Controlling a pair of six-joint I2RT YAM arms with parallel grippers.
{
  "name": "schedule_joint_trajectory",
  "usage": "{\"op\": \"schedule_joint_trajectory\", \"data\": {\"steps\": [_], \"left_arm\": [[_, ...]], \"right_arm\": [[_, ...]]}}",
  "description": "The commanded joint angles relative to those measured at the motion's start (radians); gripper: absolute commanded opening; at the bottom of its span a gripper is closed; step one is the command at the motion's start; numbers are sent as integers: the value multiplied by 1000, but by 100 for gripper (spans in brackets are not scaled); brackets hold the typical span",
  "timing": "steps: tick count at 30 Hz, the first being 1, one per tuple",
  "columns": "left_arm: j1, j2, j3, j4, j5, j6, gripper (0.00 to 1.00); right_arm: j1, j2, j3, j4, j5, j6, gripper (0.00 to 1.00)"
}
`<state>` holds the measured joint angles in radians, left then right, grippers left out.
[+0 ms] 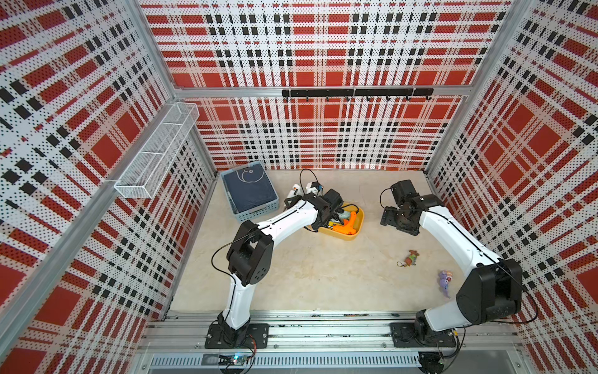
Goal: Put the hot melt glue gun into the storage box
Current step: Place the hot melt adhesive gun in the storage box.
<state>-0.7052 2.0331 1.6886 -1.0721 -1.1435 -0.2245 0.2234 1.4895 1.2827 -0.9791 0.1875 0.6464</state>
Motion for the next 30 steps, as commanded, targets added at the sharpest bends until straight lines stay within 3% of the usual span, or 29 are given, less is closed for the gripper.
{"op": "schedule_joint_trajectory", "data": {"steps": [1,8,17,22,26,30], "left_arm": [[29,-55,-17,-51,-73,-65,0],[18,-6,82,-101,-193,-65,0],[-135,103,217,-89,-170,-62,0],[-167,96,181,28,-203,49,0],[-191,83,156,131,-124,101,0],[-223,141,225,144,15,100,0]], "right_arm": [[-12,-32,4,-10,13,-11,84],[-18,-31,7,-7,13,-20,85],[-24,-40,-13,-3,13,-24,85],[-25,-40,-20,0,13,-25,85],[-25,-38,-20,3,13,-25,85],[-25,-40,-28,9,9,-21,85]]}}
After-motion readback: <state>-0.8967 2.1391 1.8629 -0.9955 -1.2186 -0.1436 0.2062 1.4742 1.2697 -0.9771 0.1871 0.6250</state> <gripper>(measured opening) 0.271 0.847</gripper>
